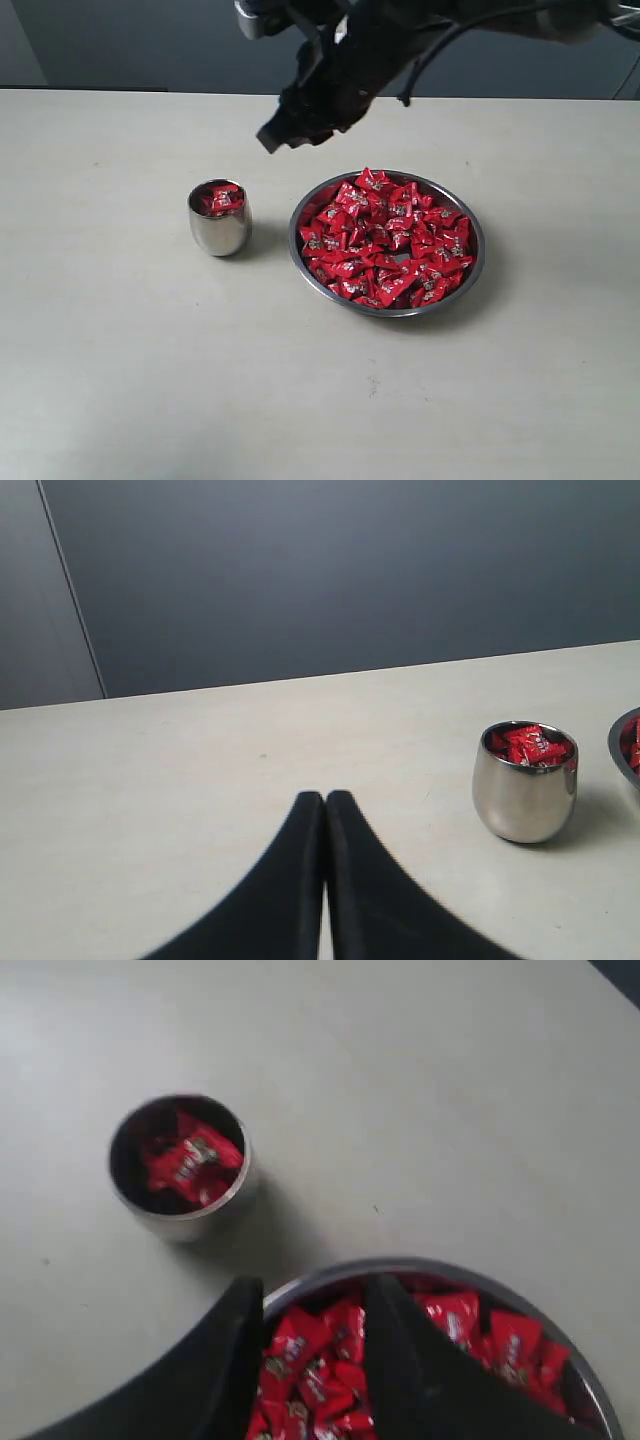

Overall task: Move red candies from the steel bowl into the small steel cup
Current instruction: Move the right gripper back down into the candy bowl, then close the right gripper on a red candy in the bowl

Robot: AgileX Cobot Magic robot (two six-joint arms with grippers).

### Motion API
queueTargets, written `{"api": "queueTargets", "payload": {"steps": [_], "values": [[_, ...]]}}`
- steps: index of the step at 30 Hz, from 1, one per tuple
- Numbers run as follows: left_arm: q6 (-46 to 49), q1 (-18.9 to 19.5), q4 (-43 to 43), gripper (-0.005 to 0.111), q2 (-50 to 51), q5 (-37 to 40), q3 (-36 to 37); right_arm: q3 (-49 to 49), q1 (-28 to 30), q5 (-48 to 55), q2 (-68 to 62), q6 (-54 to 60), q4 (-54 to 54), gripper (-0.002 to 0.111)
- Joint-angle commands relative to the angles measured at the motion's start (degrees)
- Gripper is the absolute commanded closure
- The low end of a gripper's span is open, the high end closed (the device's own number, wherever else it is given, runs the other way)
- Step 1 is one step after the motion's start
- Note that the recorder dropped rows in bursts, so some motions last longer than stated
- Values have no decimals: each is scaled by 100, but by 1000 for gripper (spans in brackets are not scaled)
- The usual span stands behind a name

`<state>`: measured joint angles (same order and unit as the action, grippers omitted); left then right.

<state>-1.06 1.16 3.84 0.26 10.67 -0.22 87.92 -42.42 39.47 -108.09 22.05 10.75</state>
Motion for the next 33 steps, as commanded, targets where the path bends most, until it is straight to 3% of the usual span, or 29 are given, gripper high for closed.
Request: {"api": "queueTargets", "payload": {"steps": [1, 4, 9, 28, 33], "values": [[-7, -19, 6, 106, -26, -33, 22, -1034, 452, -623, 529, -113, -123, 74], [-7, -19, 6, 106, -26, -33, 22, -1977, 793, -1277, 817, -113, 22, 74], [-7, -19, 6, 106, -26, -33, 22, -2615, 807, -1807, 832, -9, 22, 74], [-7, -19, 6, 106, -26, -32, 22, -2649, 1243, -1125, -80, 22, -186, 74], [-7, -19, 6, 106, -26, -32, 22, -2649, 1243, -923, -80, -1032, -1211, 74]]}}
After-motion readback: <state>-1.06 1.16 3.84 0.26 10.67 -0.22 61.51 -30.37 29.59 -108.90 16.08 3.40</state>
